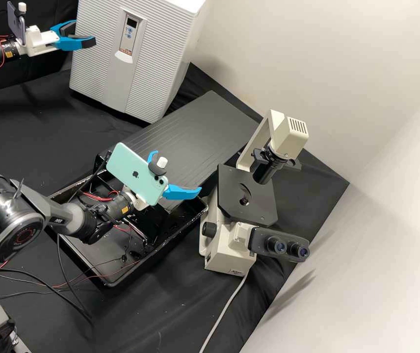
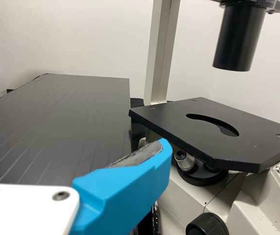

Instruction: Open the incubator door

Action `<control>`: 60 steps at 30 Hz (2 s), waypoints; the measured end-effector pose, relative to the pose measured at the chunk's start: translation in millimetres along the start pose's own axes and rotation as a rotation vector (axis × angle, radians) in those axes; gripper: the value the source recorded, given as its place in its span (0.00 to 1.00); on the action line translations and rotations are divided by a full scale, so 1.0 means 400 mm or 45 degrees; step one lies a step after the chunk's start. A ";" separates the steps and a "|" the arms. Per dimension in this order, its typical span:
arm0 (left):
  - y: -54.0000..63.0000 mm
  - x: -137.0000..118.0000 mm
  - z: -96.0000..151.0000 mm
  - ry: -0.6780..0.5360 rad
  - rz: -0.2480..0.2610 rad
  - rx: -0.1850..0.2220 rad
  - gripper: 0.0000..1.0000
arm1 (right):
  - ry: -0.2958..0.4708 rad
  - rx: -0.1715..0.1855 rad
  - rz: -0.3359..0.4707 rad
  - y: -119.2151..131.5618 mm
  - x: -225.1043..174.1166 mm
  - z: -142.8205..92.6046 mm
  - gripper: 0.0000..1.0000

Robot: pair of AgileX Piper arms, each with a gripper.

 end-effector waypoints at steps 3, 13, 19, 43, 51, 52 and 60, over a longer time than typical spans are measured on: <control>0.001 -0.001 -0.002 0.012 0.009 -0.007 0.00 | 0.000 0.000 0.000 0.000 0.000 0.000 1.00; 0.002 -0.001 -0.008 0.043 0.018 -0.019 0.00 | 0.000 0.000 0.000 0.000 0.000 0.000 1.00; 0.002 -0.003 -0.010 0.058 0.025 -0.028 0.00 | 0.000 0.000 0.000 0.000 0.000 0.000 1.00; -0.003 -0.013 -0.013 0.089 0.032 -0.051 0.00 | 0.000 0.000 0.000 0.000 0.000 0.000 1.00; 0.003 -0.024 0.002 0.094 0.026 -0.052 0.00 | 0.000 0.000 0.000 0.000 0.000 0.000 1.00; 0.003 -0.028 0.005 0.097 0.022 -0.048 0.00 | 0.000 0.000 0.000 0.000 0.000 0.000 1.00; 0.009 -0.047 0.037 0.097 0.003 -0.043 0.00 | 0.000 0.000 0.000 0.000 0.000 0.000 1.00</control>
